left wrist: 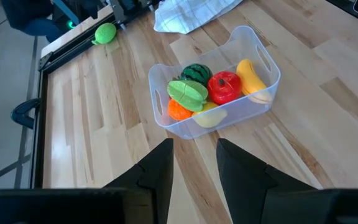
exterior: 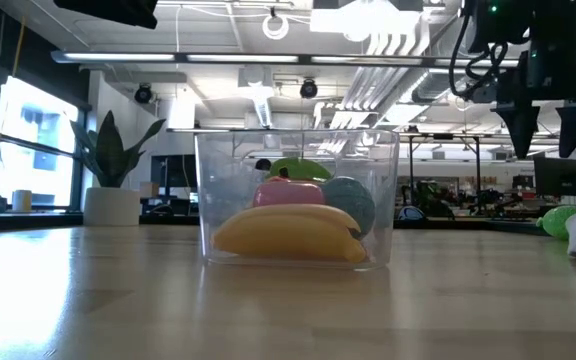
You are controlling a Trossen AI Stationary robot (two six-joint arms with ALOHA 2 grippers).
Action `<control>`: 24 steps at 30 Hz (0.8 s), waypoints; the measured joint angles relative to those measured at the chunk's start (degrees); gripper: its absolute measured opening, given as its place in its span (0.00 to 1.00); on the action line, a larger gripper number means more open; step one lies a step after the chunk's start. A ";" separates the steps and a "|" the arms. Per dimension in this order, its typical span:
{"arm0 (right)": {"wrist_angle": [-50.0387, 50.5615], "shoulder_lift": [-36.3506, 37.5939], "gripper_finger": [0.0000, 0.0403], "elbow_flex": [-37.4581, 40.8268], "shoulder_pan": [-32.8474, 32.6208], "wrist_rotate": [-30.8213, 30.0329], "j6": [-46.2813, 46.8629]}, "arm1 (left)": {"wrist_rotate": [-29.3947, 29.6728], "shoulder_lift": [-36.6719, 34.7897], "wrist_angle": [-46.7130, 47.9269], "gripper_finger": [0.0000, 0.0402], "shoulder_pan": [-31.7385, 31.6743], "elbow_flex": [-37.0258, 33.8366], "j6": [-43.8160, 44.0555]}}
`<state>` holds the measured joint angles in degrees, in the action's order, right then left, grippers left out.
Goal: Pick and placing Produce into tupperware
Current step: Put the melon into the transparent bin
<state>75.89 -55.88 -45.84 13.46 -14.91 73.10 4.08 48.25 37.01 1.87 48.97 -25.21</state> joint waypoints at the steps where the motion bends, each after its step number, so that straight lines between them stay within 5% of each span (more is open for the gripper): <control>1: 0.16 0.00 0.71 0.00 0.58 0.16 -0.06 | 0.00 0.00 0.00 0.28 0.00 0.01 0.00; 24: -4.41 -11.43 0.71 0.00 11.89 1.58 -16.38 | 0.01 0.00 0.00 0.28 0.00 0.00 -0.01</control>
<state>71.48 -67.31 -45.84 25.34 -13.33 56.72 4.08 48.25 37.01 1.87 48.97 -25.23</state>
